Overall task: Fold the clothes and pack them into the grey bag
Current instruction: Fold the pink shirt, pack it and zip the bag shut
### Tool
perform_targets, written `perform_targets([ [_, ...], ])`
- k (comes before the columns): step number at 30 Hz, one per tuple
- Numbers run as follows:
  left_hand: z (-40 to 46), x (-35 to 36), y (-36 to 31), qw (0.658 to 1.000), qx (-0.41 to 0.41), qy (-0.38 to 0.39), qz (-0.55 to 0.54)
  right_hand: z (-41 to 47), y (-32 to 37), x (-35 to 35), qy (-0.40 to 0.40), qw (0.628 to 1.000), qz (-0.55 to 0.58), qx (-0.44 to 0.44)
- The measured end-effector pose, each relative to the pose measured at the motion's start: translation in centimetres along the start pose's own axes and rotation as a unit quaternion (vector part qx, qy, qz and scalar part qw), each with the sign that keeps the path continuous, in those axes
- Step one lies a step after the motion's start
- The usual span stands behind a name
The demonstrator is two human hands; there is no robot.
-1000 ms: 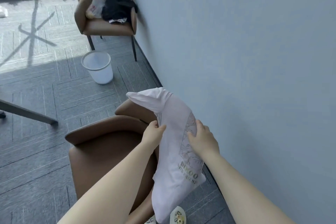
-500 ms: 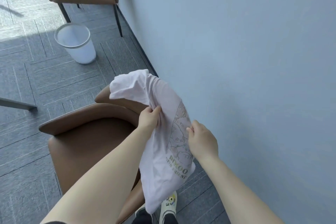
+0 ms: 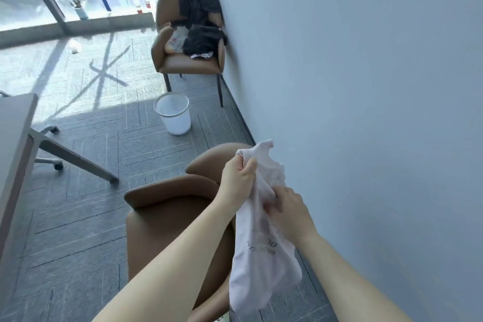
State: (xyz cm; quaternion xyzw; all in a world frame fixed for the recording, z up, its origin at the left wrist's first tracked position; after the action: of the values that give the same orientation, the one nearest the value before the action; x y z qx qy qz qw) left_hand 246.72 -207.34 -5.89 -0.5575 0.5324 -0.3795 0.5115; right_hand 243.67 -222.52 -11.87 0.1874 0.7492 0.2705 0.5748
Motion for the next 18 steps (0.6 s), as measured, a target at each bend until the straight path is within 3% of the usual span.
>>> perform_targets([
  [4, -3.6, -5.5, -2.6, 0.994, 0.003, -0.113, 0.008, -1.8, 3.9, -2.7, -0.079, 0.991, 0.081, -0.067],
  [8, -10.0, -14.0, -3.3, 0.959, -0.014, -0.275, 0.062, -4.3, 10.9, -3.9, -0.112, 0.968, 0.146, -0.168],
  [18, -32.6, -34.6, -2.5, 0.871, -0.032, -0.49, 0.001, -16.1, 34.6, 4.8, 0.04, 0.906, 0.134, -0.399],
])
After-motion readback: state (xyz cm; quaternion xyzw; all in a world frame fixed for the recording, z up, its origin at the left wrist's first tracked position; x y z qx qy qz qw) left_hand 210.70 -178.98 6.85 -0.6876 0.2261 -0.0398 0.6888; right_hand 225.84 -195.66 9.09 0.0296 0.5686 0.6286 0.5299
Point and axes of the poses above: each hand's wrist, its own z-axis towards the middle knuckle, its own x-axis out of the palm, y = z × x, the point moved 9 cm from there along z, towards the middle knuckle, and after that the axes turned 4 degrees about -x, right-handed, at the moved point
